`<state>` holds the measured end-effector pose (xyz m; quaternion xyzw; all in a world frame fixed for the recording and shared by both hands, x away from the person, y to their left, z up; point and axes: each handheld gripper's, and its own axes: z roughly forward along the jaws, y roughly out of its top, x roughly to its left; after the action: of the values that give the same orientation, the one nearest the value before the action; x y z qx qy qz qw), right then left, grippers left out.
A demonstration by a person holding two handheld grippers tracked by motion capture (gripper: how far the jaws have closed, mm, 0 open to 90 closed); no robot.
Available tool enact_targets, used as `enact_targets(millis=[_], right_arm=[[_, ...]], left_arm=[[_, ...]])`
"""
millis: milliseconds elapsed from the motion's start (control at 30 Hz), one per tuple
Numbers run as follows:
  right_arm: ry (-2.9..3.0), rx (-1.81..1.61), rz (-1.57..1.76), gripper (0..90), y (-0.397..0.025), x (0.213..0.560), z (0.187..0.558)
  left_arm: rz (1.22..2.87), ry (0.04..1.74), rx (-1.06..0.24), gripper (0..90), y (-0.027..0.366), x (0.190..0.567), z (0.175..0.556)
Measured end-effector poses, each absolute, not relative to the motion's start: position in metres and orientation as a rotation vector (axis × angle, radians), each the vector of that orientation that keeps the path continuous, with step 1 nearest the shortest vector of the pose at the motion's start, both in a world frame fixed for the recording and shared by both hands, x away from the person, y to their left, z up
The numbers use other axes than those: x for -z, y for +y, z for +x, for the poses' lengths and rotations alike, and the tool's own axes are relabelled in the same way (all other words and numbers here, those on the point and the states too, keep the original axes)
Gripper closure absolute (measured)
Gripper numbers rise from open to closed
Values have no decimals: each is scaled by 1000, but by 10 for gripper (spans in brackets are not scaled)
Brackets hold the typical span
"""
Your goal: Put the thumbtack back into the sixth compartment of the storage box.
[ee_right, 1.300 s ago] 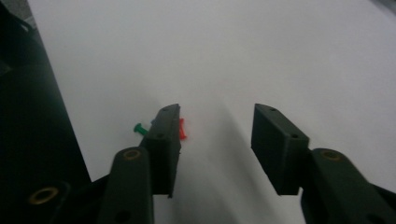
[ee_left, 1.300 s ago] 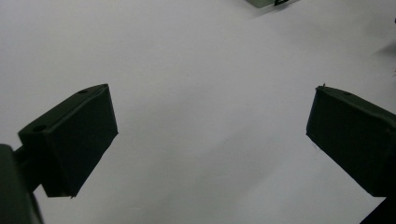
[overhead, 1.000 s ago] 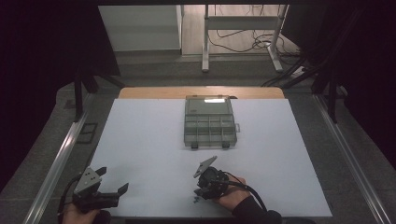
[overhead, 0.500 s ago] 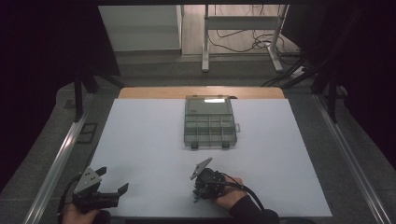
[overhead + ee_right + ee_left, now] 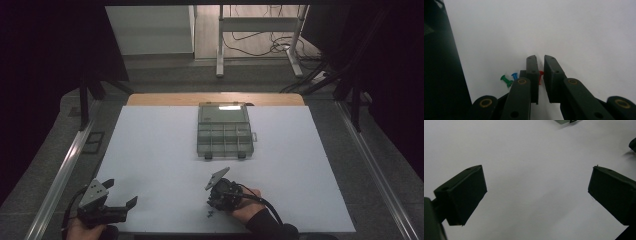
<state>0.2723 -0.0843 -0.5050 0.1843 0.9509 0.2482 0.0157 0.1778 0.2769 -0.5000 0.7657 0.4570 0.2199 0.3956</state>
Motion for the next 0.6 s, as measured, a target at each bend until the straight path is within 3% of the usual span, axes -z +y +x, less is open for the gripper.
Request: enact_targets(millis=[600], right_arm=[[2870,-932,696,818,-98,487,300]], left_arm=[[1940,1158,-552,22,277,500,178]])
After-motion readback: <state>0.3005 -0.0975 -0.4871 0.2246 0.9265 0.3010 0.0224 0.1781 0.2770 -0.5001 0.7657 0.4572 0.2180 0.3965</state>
